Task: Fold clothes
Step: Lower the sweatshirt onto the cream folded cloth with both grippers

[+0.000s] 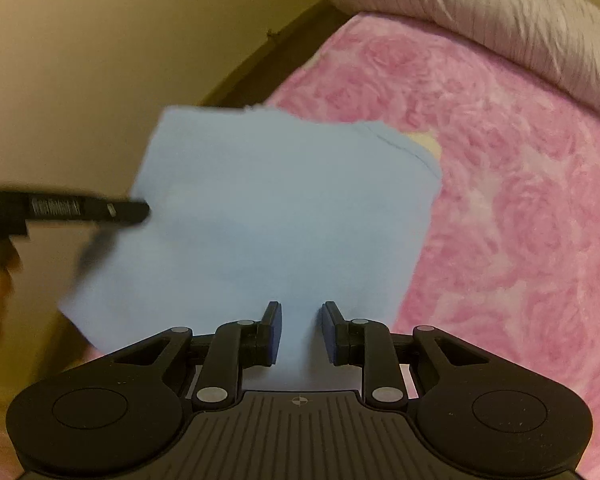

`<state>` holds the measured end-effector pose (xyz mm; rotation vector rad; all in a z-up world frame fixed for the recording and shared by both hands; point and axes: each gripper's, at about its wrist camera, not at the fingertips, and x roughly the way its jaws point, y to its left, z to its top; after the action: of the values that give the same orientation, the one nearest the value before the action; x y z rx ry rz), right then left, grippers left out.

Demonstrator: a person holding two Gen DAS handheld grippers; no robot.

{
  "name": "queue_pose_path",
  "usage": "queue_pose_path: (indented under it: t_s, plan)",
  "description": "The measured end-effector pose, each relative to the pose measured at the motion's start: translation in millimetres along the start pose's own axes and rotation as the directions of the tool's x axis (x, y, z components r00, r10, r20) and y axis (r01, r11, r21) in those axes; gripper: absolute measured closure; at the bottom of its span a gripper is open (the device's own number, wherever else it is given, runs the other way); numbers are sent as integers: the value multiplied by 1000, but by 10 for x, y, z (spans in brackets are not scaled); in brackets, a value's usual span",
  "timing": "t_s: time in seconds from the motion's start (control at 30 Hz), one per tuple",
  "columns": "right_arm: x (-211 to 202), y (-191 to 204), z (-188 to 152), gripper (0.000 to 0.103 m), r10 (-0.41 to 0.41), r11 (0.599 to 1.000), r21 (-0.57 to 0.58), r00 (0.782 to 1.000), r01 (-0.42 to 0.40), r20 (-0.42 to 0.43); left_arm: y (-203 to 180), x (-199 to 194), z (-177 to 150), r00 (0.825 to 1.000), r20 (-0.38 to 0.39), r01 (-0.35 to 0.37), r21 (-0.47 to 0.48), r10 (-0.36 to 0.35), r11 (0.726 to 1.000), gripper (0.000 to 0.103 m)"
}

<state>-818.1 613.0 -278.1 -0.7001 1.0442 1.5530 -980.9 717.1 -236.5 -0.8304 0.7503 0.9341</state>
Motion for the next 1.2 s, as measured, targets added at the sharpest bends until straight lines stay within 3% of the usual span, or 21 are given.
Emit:
queue_pose_path:
  t_s: [0.13, 0.27, 0.37, 0.47, 0.57, 0.67, 0.83, 0.97, 1.07, 1.2]
  plan:
    - [60, 131, 276, 79, -38, 999, 37, 999, 37, 31, 3, 77, 239, 1000, 12, 4, 58, -4, 998, 103]
    - [354, 182, 367, 79, -141, 986, 91, 990, 142, -23, 23, 496, 471, 998, -41, -35, 111, 40, 993, 103]
    - [528, 114, 381, 79, -141, 982, 122, 989, 145, -38, 46, 843, 487, 994, -95, -36, 143, 50, 989, 103]
    - [539, 1, 414, 79, -104, 981, 158, 994, 108, -31, 35, 918, 484, 994, -95, -34, 165, 50, 986, 103]
    - [421, -157, 405, 79, -63, 972, 225, 998, 66, -21, 0, 774, 488, 995, -75, -50, 172, 63, 984, 103]
    - [161, -219, 327, 79, -41, 975, 217, 999, 43, -14, -82, 411, 416, 996, -23, -75, 182, 81, 980, 103]
    - [-49, -175, 118, 79, -12, 989, 147, 999, 18, -44, -104, -160, -101, 999, -25, -34, 157, 38, 987, 103]
    - [82, -114, 30, 79, -21, 995, 96, 996, 29, -85, -27, 42, -502, 992, -106, -49, 123, 63, 991, 103]
    - [313, -60, -7, 79, -55, 998, 35, 992, 59, -118, 42, 157, -538, 993, -105, -53, 52, 58, 997, 102]
    - [213, -43, -8, 79, -60, 998, 27, 993, 63, -106, -41, -13, -497, 994, -72, -82, 39, 85, 996, 101]
